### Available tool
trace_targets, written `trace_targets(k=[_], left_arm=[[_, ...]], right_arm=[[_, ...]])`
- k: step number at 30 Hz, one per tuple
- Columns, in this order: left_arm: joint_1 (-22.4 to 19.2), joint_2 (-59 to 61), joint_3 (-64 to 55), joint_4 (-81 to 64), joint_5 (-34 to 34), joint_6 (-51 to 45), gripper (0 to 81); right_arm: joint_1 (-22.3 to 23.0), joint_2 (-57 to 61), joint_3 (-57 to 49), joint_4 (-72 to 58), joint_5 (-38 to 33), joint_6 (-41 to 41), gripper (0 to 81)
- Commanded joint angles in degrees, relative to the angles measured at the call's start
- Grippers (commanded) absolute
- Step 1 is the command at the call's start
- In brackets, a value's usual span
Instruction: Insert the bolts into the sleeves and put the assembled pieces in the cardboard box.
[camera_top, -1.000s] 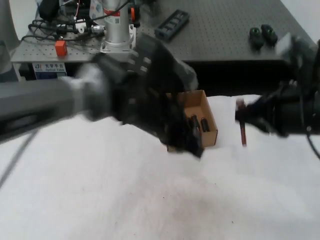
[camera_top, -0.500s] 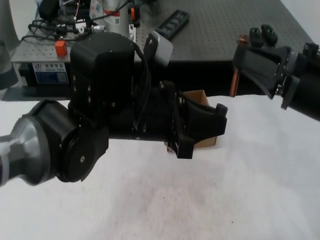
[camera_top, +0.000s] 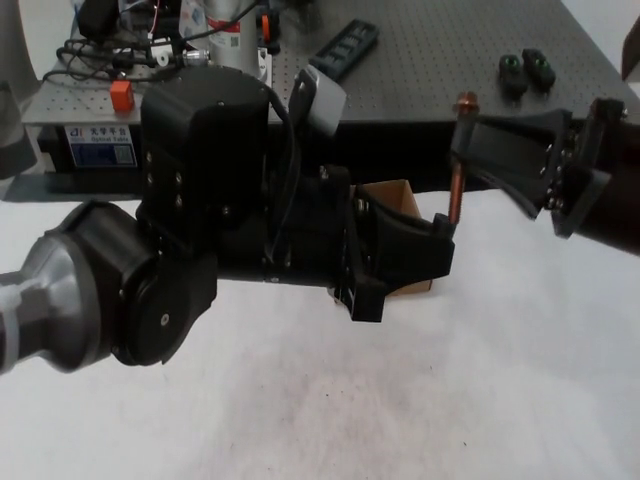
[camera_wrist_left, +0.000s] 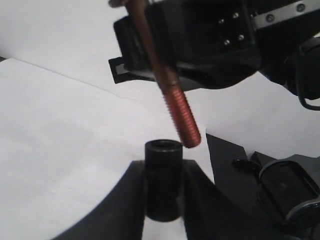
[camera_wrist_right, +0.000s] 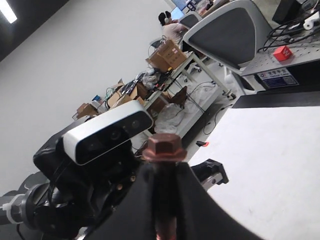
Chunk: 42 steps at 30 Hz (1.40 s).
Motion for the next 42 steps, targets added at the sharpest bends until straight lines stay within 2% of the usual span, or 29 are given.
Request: trace_targets(k=[1, 3, 11, 14, 19, 30, 36, 42], left_arm=[[-0.09, -0.64, -0.24, -1.47, 2.84, -0.35, 0.6], [-0.09, -0.64, -0.24, -1.47, 4.0, -0.35, 0.6], [-0.09, -0.64, -0.24, -1.47, 3.54, -0.35, 0.6], [-0.09, -0.64, -0.24, -1.47, 3.54, -0.35, 0.6], [-0.09, -0.64, -0.24, -1.64, -0.56, -0.35, 0.6], [-0.09, -0.64, -0.24, -6.71, -4.21, -2.41, 0.6], [-0.09, -0.64, -0.24, -6.98, -9.46, -3.12, 0.6], [-0.09, -0.64, -0.24, -7.07, -10.29, -3.12, 0.6]], right_arm=[[1.7, -0.38, 0.03, 0.11, 0.84, -1.94, 2.4], [1.8, -0.38, 0.03, 0.11, 3.15, -2.41, 2.4], [1.8, -0.38, 0.03, -0.92, 3.43, -2.56, 2.4], [1.8, -0.57, 0.03, -1.27, 6.06, -2.56, 2.4], [1.8, -0.64, 0.03, -1.16, 7.07, -3.69, 2.4], [1.8, -0.64, 0.03, 3.87, 8.01, -7.06, 2.4], [1.8, -0.64, 0.03, 3.99, 8.01, -7.77, 2.4], [1.8, -0.64, 0.03, 3.99, 6.58, -9.05, 2.4]])
